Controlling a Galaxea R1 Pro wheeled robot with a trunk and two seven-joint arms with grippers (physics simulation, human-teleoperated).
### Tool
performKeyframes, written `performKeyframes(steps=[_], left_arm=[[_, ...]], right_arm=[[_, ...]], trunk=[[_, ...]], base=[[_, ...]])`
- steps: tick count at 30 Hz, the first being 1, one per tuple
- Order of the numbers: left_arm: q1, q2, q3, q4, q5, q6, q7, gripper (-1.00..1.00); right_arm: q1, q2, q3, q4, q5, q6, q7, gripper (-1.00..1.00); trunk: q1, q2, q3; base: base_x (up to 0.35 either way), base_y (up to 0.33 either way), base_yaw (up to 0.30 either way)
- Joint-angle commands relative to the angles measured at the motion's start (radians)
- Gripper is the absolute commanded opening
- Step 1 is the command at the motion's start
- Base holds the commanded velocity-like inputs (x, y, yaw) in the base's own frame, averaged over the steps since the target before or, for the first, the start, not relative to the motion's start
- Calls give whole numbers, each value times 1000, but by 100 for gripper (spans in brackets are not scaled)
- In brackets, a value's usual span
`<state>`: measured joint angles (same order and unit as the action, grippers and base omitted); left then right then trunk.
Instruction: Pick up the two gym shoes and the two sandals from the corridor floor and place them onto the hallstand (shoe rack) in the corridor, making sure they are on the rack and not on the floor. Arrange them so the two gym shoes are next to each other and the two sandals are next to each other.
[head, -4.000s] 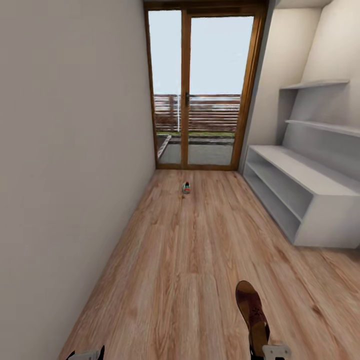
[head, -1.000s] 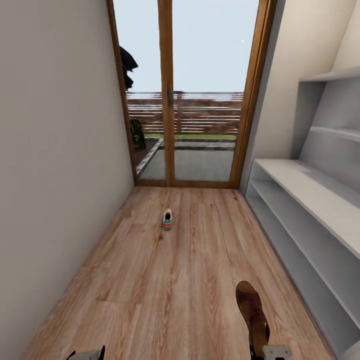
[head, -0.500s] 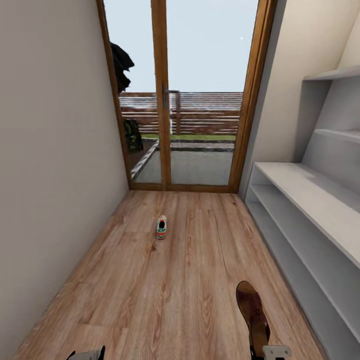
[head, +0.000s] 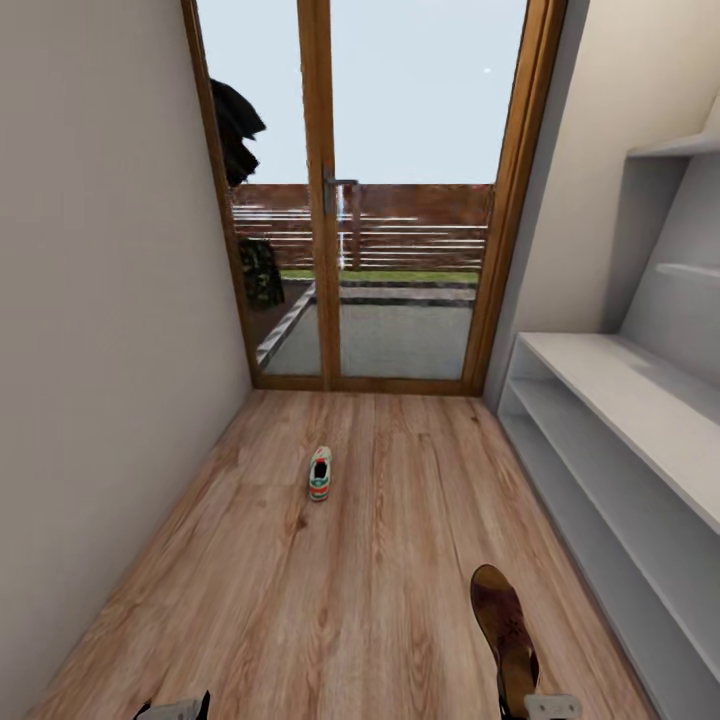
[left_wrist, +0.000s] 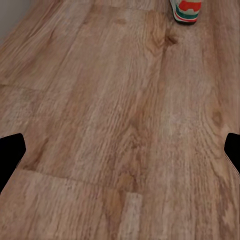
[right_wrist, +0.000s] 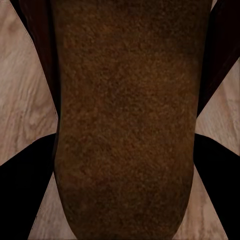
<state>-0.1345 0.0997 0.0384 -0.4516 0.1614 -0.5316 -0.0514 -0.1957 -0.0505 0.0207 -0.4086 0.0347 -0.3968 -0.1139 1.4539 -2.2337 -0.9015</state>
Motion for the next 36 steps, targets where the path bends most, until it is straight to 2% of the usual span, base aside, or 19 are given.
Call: performKeyframes(steps=[1,36], left_arm=[[-1,0,0,1,8,-2,-5,100],[-1,0,0,1,9,-2,-5,100]], right_arm=[[-1,0,2,0,4,-2,-6,-100],[-1,0,2,1,2,-3,-4,-100]], trunk=[[0,0,-1],[0,0,-1]], base=[[340,0,0],[340,0,0]])
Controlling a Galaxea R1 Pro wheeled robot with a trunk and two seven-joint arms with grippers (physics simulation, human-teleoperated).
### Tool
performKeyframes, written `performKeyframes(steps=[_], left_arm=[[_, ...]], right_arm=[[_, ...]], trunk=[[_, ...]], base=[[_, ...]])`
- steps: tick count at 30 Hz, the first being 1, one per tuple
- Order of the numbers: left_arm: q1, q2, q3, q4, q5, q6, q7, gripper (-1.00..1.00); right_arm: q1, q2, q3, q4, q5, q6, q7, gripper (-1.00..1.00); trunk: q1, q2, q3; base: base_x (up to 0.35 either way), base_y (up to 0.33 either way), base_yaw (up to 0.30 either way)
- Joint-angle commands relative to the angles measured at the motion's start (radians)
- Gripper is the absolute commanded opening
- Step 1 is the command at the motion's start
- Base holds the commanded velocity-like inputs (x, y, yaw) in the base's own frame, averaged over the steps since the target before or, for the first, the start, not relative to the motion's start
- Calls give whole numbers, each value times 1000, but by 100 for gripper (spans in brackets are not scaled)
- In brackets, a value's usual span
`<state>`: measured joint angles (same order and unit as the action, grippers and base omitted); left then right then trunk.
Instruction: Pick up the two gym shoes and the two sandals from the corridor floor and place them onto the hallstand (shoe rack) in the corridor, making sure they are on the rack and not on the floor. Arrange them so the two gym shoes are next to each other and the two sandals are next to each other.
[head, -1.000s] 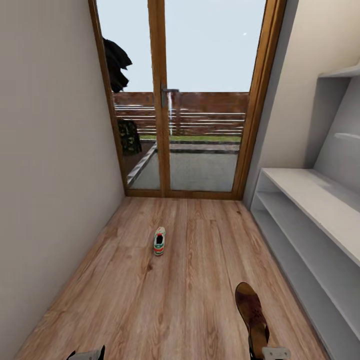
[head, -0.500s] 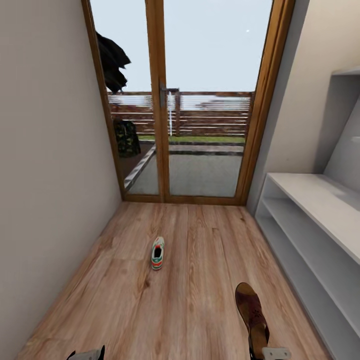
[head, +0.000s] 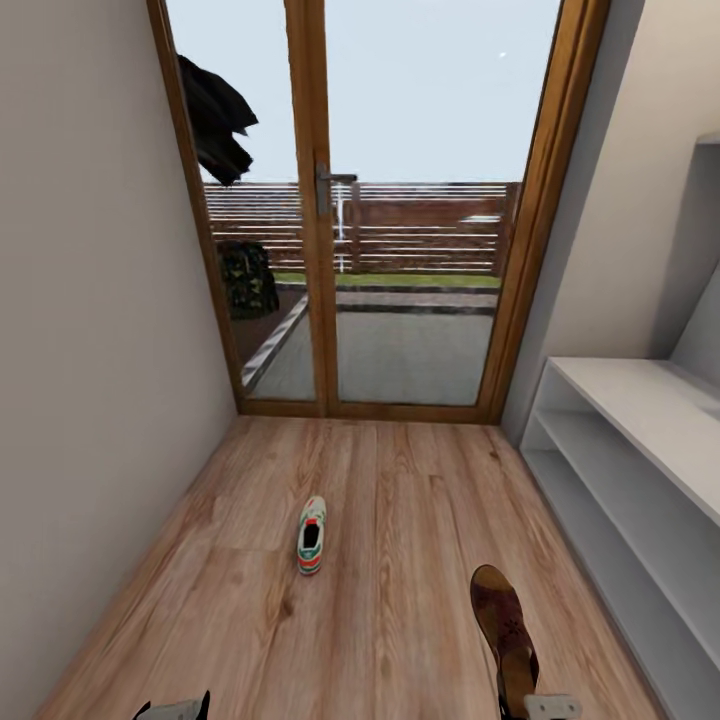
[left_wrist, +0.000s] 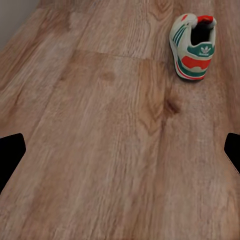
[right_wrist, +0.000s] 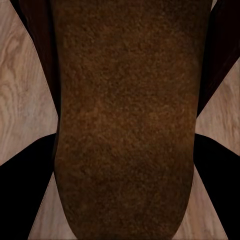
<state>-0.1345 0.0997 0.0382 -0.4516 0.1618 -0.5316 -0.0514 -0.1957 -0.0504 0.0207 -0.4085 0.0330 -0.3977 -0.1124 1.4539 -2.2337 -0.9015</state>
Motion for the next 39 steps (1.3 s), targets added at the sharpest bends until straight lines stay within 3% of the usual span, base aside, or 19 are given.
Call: performKeyframes(steps=[1,36,39], left_arm=[[-1,0,0,1,8,-2,-5,100],[-1,-1,0,1,7,-2,-5,100],[-1,-1,2,2,7,0,-5,100]], right_arm=[[-1,0,2,0,4,-2,-6,-100],[-1,0,2,0,5,0,-5,-100],[-1,0,3,-70,7,3,2,-100]], trunk=[[0,0,-1],[0,0,-1],[0,0,-1]], base=[[340,0,0],[340,-3,0],[310,-96,0]])
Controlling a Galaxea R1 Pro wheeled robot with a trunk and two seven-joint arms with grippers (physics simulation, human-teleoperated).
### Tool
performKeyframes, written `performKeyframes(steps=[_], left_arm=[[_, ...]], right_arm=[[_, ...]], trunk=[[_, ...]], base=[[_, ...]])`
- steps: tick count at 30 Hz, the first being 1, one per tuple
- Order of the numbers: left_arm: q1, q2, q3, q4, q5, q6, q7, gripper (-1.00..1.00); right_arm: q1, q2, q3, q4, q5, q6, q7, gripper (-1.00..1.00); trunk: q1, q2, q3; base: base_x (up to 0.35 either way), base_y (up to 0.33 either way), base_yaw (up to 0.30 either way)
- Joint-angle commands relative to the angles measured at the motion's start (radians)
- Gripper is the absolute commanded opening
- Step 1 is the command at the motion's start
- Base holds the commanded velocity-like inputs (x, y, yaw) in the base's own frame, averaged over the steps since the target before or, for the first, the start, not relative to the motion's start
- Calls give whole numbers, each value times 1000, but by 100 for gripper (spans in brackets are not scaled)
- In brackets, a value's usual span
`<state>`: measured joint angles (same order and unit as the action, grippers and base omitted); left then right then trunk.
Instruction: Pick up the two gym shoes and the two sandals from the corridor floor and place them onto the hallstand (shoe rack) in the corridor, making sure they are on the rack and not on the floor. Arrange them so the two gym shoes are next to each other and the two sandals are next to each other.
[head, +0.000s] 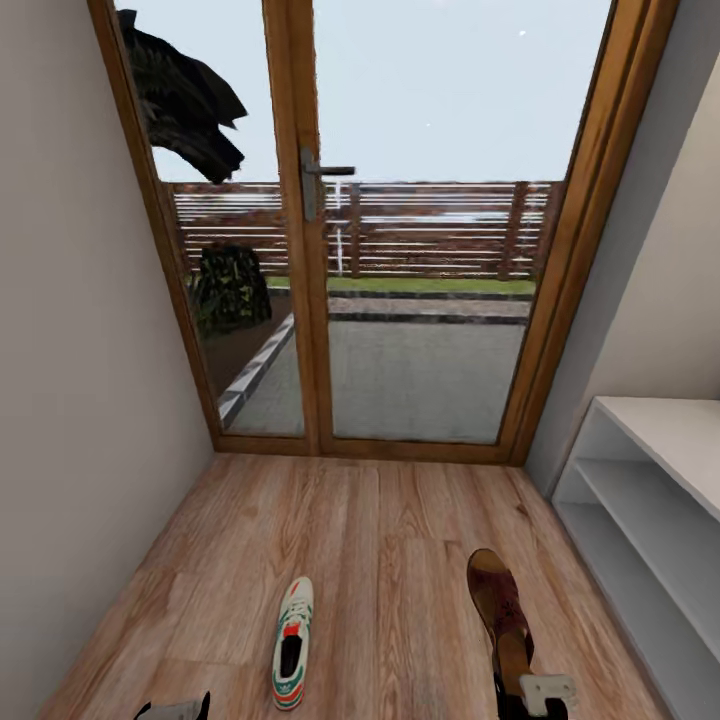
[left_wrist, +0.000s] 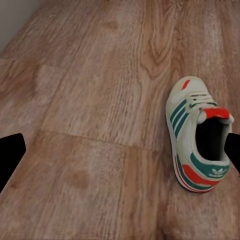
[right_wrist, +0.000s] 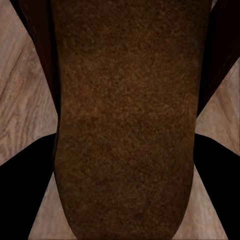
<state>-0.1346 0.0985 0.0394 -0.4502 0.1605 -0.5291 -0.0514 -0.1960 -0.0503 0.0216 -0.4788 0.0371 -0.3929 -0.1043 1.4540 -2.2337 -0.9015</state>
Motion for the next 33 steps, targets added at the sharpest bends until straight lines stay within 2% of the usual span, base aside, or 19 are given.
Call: performKeyframes(steps=[1,5,6,9,13,14,21,26,28,29,30,32,33], left_arm=[[0,0,1,0,8,-2,-5,100],[-1,0,1,0,8,0,-5,100],[-1,0,0,-1,8,2,-5,100],[-2,0,-1,-1,8,4,-5,100],[-3,-1,-3,-1,6,7,-6,100],[-4,-1,-5,-1,5,8,-7,100],[-5,-2,-11,-7,-3,6,-9,100],[-12,-3,-13,-7,-6,11,-9,100],[-30,-7,-14,-11,-6,48,-9,100],[-57,-9,-14,-9,-6,105,-8,100],[-115,-10,-14,-4,-7,217,-6,100],[-142,-15,-14,-4,-8,262,-5,100],[-158,-43,-22,-12,-51,285,-2,100]], right_arm=[[0,0,2,-20,3,-1,-2,-100],[0,0,9,-116,5,5,38,-100],[0,0,17,-168,5,13,73,-100],[-1,-1,28,-244,6,40,137,-100],[-2,-2,36,-347,7,134,244,-100],[-6,-3,38,-379,7,181,284,-100],[-27,-12,40,-479,9,325,421,-100],[-33,-30,40,-512,13,365,475,-100],[-35,-41,40,-519,39,374,487,-100],[-35,-45,40,-524,55,376,489,-100],[-36,-48,41,-525,71,377,490,-100],[-36,-49,40,-525,76,377,491,-100],[-36,-50,41,-523,78,382,491,-100]], trunk=[[0,0,-1],[0,0,-1],[0,0,-1],[0,0,-1],[0,0,-1],[0,0,-1],[0,0,-1],[0,0,-1],[0,0,-1],[0,0,-1],[0,0,-1],[0,0,-1],[0,0,-1]], base=[[298,-125,0],[292,-141,0],[287,-154,0],[285,-158,0],[284,-162,0],[277,-162,0],[149,-88,0],[25,-15,0],[4,-2,0],[2,-1,0],[0,0,0],[0,0,0],[0,0,0]])
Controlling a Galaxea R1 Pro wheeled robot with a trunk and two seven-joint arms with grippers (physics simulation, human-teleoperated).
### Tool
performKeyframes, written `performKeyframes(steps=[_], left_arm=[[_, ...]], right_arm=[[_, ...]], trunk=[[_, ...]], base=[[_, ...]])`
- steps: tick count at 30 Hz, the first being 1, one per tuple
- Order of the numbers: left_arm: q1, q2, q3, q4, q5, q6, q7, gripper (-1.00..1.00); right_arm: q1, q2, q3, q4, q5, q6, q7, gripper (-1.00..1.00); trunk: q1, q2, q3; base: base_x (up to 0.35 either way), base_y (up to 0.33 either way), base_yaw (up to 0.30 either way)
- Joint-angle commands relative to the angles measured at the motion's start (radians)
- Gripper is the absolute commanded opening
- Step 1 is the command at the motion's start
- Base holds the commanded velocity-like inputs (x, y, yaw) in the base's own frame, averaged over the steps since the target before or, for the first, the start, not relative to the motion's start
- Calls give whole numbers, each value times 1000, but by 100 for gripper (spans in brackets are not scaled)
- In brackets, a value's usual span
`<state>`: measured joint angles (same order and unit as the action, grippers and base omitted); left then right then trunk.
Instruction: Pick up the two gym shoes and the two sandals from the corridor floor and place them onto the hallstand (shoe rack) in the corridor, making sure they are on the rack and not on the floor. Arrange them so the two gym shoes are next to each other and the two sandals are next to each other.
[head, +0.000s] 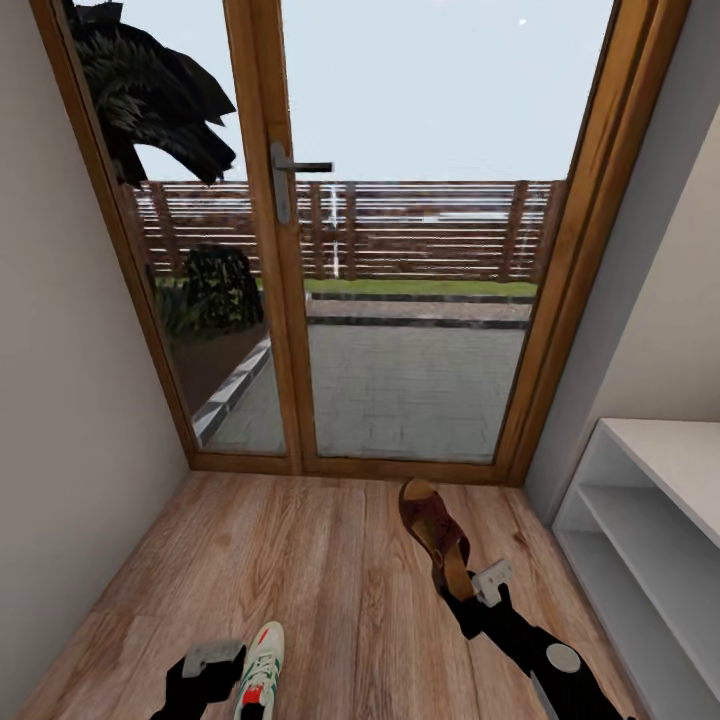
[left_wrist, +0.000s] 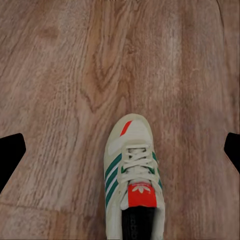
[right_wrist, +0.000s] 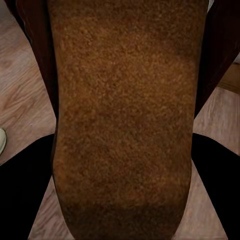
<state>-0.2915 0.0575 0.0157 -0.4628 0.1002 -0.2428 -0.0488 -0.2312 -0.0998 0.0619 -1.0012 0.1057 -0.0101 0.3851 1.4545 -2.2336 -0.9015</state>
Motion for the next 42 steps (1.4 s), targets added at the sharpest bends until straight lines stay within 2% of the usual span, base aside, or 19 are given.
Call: performKeyframes(steps=[1,3,7,10,11,15,19,23,24,25,29,38,42], left_arm=[[-3,-8,-1,-1,-27,-3,4,100],[-6,-21,-3,-4,-74,-12,34,100],[-6,-37,-5,-6,-131,-38,74,100],[-6,-41,-6,0,-167,-67,86,100],[-6,-41,-6,3,-184,-90,91,100],[-5,-43,-2,9,-209,-133,97,100],[-5,-42,-1,11,-215,-148,97,100],[-6,-41,1,12,-212,-151,92,100],[-6,-41,0,12,-211,-149,91,100],[-6,-41,0,12,-211,-149,90,100],[-6,-42,-3,12,-212,-147,90,100],[-7,-46,-4,-2,-223,-139,94,100],[-32,-47,-4,-13,-222,-138,97,100]], right_arm=[[0,0,1,-1,9,15,1,-100],[0,1,1,-4,7,58,2,-100],[0,2,2,-7,6,105,39,-100],[0,2,1,-9,7,120,98,-100],[0,1,-1,-13,8,126,142,-100],[-1,0,-5,-30,9,135,222,-100],[-1,0,-6,-38,9,138,244,-100],[-1,0,-12,-48,9,139,249,-100],[-2,0,-45,-51,9,139,250,-100],[-2,0,-54,-52,9,139,251,-100],[-2,0,-69,-52,9,139,251,-100],[-2,0,-71,-51,9,138,251,-100],[-2,0,-71,-51,9,137,250,-100]], trunk=[[0,0,-1],[0,0,-1],[0,0,-1],[0,0,-1],[0,0,-1],[0,0,-1],[0,0,-1],[15,-28,-15],[19,-35,-20],[23,-42,-24],[38,-70,-43],[73,-133,-85],[88,-161,-104]], base=[[0,0,0],[0,0,0],[0,0,0],[0,0,0],[0,0,0],[0,0,0],[0,0,0],[0,0,0],[0,0,0],[0,0,0],[0,0,0],[0,0,0],[0,0,0]])
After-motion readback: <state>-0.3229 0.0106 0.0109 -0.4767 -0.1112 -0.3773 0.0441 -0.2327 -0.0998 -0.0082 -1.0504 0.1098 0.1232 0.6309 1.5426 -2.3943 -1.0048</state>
